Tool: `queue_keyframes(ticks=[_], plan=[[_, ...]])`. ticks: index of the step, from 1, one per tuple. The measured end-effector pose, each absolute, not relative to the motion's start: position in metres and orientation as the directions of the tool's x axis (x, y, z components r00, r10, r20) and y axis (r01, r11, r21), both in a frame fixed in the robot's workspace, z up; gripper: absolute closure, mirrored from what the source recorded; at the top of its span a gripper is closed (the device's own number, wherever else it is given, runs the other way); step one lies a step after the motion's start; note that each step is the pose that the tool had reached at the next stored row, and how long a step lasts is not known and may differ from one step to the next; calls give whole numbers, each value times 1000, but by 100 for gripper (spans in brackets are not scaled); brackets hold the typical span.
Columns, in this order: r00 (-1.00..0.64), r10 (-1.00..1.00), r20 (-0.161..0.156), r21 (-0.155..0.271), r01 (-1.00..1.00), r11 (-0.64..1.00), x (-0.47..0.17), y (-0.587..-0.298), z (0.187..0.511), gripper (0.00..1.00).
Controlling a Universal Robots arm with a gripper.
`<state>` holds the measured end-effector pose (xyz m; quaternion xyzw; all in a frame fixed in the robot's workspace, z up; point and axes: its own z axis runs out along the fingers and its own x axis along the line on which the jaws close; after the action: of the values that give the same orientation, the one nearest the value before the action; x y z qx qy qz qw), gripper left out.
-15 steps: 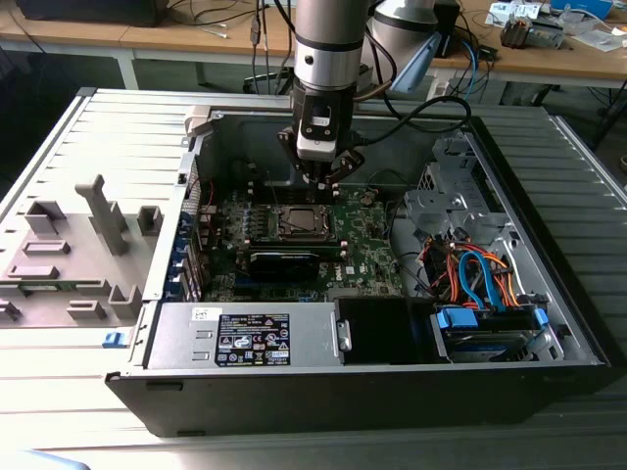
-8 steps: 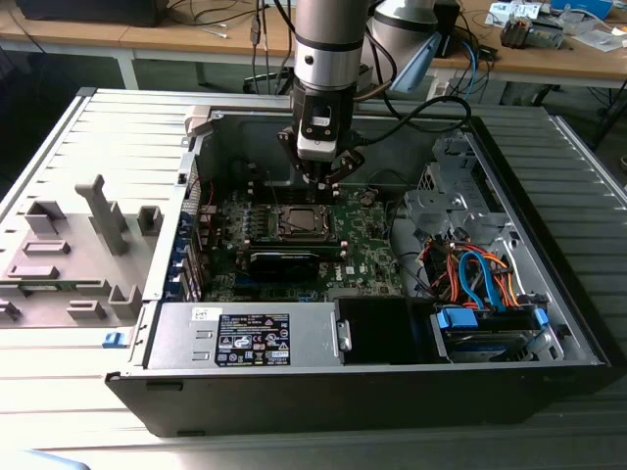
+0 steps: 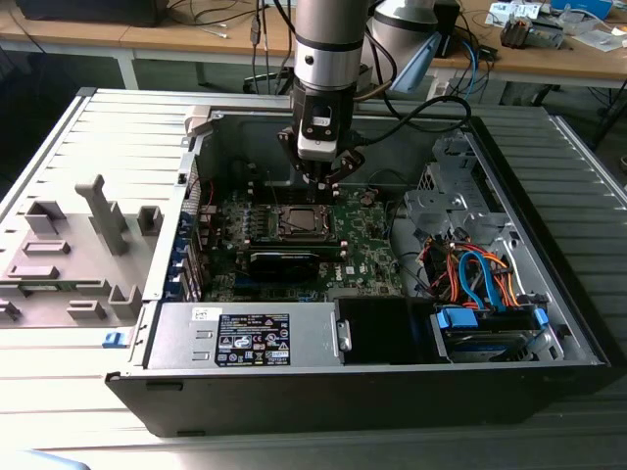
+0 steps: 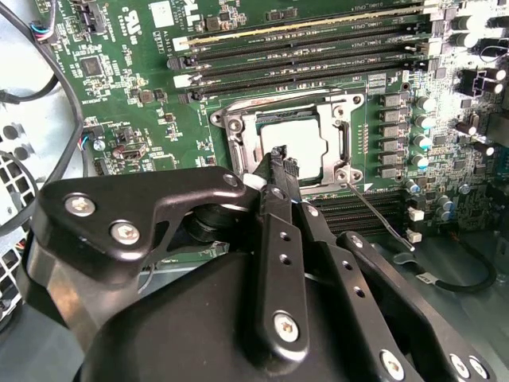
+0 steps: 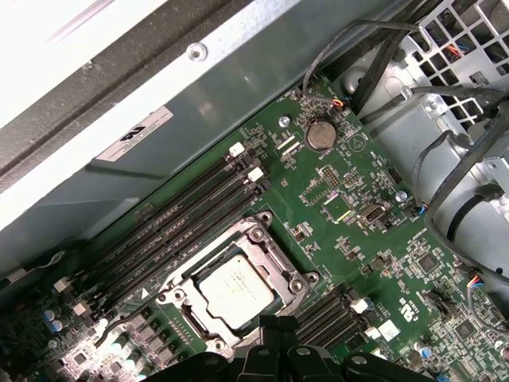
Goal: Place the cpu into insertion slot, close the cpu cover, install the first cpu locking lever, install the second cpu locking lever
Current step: 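Install the first cpu locking lever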
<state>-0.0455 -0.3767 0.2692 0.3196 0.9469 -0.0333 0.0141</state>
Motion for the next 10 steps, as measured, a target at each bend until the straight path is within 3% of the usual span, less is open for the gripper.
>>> queue_keyframes(ticks=[10], plan=[[-799, 600, -48, -54, 601, 797, -46, -377, 269, 89]])
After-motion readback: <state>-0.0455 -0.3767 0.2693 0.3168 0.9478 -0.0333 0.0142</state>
